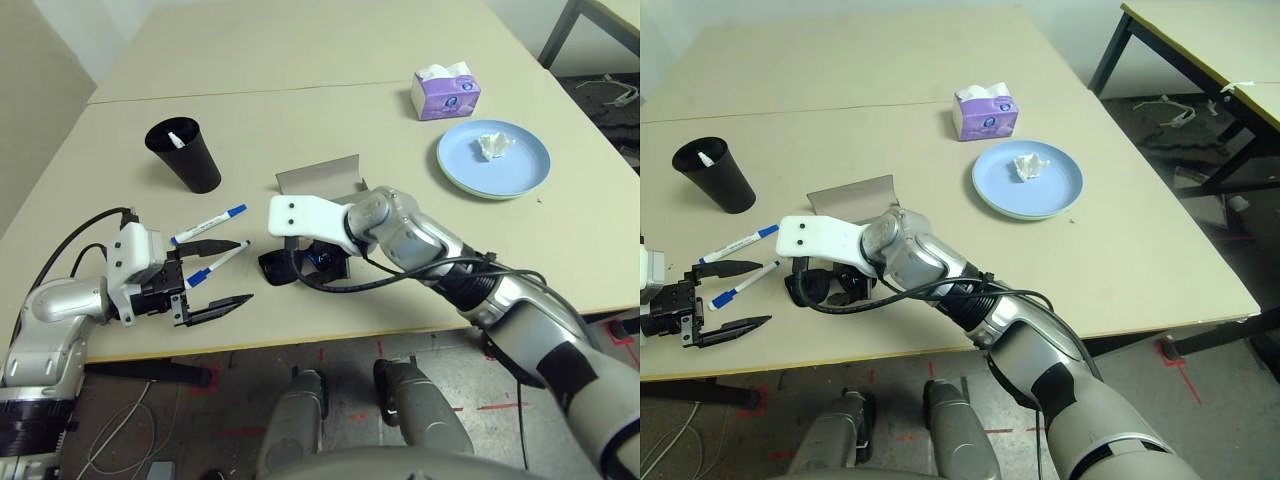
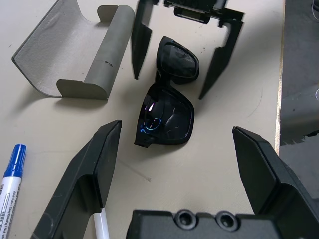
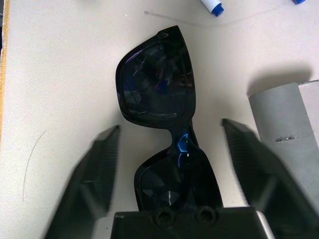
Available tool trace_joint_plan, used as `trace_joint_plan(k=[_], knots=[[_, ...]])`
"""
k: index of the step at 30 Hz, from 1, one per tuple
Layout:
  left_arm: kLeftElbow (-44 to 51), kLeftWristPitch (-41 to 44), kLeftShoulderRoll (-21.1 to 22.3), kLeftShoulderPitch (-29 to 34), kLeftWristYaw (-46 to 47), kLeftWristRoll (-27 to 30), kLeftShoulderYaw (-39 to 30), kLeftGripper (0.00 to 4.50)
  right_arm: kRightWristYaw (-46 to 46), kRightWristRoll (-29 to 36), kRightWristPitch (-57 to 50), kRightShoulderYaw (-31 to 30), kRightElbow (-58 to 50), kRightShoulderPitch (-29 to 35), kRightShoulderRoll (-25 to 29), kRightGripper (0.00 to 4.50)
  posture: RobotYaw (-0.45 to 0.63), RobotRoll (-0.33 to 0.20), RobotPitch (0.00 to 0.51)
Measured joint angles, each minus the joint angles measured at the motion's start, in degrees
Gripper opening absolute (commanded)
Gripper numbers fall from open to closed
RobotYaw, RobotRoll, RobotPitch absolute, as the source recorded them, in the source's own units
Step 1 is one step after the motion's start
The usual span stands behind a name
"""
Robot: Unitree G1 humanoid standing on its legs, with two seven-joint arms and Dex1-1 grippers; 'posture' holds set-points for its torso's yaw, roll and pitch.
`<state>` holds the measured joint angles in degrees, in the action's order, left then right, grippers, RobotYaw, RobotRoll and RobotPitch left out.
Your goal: Organize and tidy the items on the table.
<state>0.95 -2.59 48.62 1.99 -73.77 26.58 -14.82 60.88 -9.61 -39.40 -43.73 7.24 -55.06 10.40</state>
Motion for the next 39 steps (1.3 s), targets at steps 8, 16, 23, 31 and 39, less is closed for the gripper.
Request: trace_joint_plan(k=[8,16,23,31,39], knots=[[-0.2,-0.1,-0.3,0.0,0.0,0.0,0.6,4.5,0.2,-0.2,0.1,0.3,-0.5,0.0,0.3,0.33,-0.09,0.0,0.178],[-0.4,-0.3,-0.3,-0.2,0.0,0.0,0.8,4.5,0.6,-0.3,0.1,0.4,-0.9,0.0,0.4,0.15,-0.09,0.0,0.177],[-0.9,-0.7,-0.3,-0.3,0.4,-0.1,1.1,4.5,1.0,-0.5,0.8,0.4,-0.5,-0.9,0.5,0.15,-0.09,0.0,0.175],[-1.0,-0.9,-0.4,-0.4,0.8,-0.1,1.2,4.5,1.3,-0.1,1.1,2.7,-0.1,-6.0,0.7,0.01,-0.09,0.0,0.173],[-1.0,-1.0,-0.4,-0.6,1.3,-0.1,1.5,4.5,2.0,0.1,1.2,3.7,0.0,-7.4,0.6,0.01,-0.09,0.0,0.17]])
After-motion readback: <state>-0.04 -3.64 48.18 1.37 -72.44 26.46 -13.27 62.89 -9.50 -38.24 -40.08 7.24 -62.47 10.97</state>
